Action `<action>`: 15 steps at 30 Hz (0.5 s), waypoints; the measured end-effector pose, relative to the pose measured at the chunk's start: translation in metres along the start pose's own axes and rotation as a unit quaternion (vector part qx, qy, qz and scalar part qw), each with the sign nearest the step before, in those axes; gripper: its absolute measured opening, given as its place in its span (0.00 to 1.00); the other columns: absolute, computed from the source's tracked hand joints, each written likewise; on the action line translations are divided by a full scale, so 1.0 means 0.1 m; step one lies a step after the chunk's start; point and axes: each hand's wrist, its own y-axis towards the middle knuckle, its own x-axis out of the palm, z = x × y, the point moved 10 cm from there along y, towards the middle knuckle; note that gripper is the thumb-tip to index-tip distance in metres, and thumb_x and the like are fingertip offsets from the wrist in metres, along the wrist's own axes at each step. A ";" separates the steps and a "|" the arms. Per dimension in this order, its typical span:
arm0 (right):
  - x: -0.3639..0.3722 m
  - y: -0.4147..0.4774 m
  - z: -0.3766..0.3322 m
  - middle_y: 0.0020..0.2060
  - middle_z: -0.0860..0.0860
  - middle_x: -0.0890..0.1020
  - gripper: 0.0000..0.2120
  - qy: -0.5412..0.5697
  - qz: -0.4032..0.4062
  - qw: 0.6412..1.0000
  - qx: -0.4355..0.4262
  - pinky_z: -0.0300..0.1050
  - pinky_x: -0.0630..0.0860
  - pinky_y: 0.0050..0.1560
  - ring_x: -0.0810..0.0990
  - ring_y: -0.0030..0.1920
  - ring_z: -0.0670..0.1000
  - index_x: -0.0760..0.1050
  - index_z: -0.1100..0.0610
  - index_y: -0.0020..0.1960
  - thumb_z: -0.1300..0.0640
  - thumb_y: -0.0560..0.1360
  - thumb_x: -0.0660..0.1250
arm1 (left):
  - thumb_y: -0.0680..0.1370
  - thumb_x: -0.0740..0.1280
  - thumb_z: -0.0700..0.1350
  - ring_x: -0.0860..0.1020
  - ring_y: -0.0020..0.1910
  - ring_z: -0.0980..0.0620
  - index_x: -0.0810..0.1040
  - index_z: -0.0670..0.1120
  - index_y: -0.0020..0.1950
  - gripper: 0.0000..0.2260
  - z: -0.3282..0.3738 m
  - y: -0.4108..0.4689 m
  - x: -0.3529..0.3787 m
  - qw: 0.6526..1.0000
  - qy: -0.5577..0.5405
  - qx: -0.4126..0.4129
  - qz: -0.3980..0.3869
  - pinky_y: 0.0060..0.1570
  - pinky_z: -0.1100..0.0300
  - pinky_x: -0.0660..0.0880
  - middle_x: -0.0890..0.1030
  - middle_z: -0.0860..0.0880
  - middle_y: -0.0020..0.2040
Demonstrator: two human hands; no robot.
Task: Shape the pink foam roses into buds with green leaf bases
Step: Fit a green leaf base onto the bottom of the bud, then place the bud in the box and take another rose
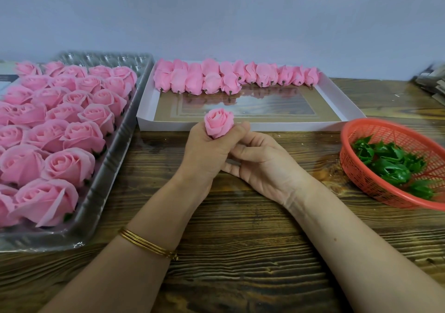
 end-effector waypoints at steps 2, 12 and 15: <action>0.00 0.00 0.00 0.59 0.62 0.78 0.17 0.007 0.001 1.000 -0.002 0.49 0.77 0.62 0.77 0.61 0.58 0.74 0.65 0.63 0.69 0.75 0.60 | 0.75 0.72 0.39 0.80 0.35 0.58 0.80 0.50 0.34 0.11 0.02 0.00 -0.02 1.000 0.014 0.012 0.005 0.32 0.64 0.76 0.81 0.54 0.32; -0.06 -0.01 -0.03 0.49 0.62 0.77 0.13 -0.032 0.021 0.999 -0.016 0.42 0.80 0.51 0.80 0.50 0.54 0.78 0.61 0.55 0.71 0.78 0.58 | 0.63 0.79 0.42 0.79 0.40 0.63 0.76 0.49 0.59 0.26 0.18 0.01 -0.14 0.998 0.037 0.016 0.050 0.39 0.68 0.76 0.78 0.51 0.50; -0.05 -0.01 -0.05 0.44 0.58 0.79 0.12 -0.050 0.018 0.998 -0.024 0.38 0.79 0.45 0.80 0.44 0.50 0.78 0.62 0.56 0.71 0.78 0.59 | 0.65 0.78 0.45 0.79 0.47 0.57 0.76 0.52 0.57 0.22 0.27 0.00 -0.17 0.996 0.062 0.009 0.060 0.34 0.69 0.75 0.77 0.48 0.55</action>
